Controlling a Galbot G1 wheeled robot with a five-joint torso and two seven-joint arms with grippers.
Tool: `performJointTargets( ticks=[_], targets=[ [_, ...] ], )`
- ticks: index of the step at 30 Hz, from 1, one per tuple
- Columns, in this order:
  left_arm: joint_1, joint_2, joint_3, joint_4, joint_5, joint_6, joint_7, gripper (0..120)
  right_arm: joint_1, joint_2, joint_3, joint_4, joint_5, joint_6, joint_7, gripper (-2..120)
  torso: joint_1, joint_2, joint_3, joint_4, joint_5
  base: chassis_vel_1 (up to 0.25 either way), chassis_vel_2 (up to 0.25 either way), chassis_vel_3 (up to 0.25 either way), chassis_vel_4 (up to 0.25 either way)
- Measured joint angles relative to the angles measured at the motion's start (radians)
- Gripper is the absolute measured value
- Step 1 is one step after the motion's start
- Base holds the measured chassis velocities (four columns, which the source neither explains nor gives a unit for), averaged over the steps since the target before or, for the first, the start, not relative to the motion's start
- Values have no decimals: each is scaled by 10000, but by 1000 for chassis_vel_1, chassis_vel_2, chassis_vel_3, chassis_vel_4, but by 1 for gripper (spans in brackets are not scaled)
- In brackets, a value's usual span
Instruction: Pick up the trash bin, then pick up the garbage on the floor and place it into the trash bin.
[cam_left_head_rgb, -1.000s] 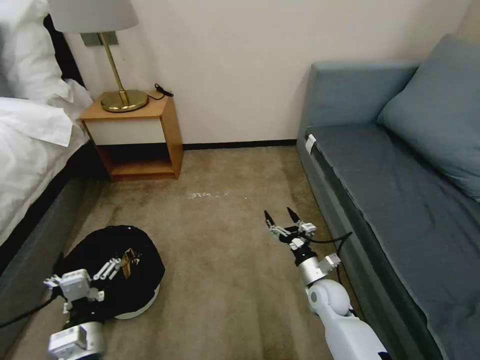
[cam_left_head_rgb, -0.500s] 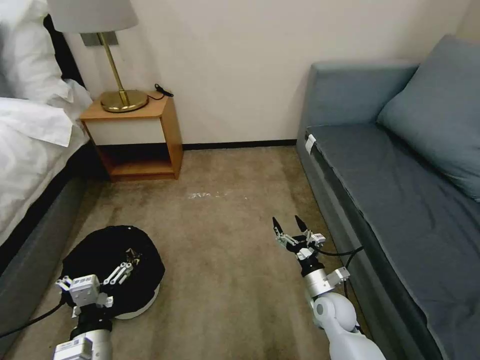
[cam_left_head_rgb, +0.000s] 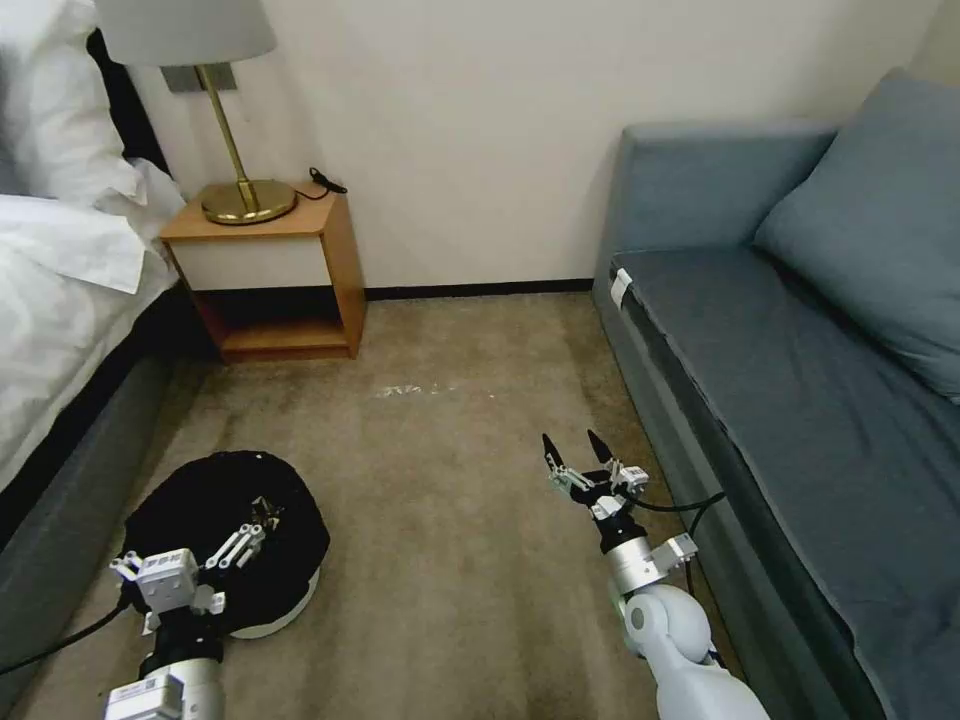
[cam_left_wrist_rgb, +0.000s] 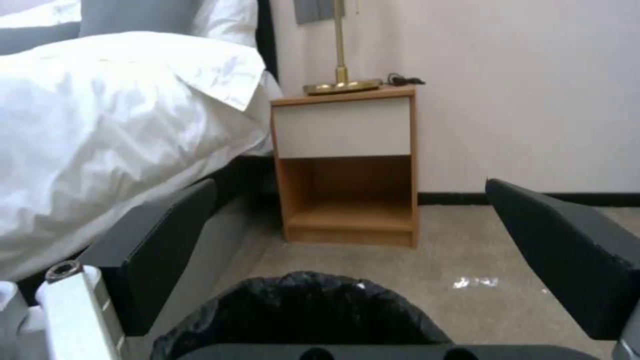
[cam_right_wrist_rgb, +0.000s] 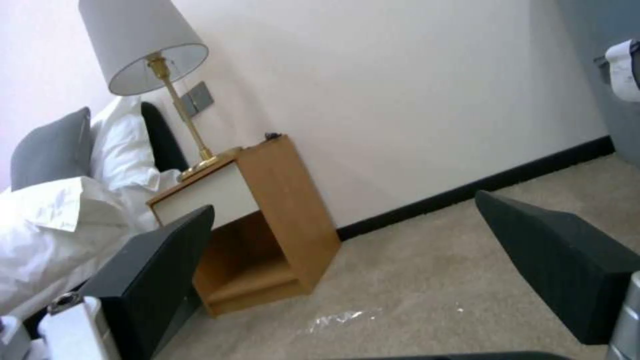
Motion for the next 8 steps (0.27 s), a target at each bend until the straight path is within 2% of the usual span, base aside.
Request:
performJointTargets(
  ticks=[8],
  targets=[
    [-2, 0, 0, -2, -7, 10, -13, 100, 5, -4, -5, 0, -4, 0, 4, 100, 0, 0, 0, 0, 0, 0, 0, 0, 0]
  ],
)
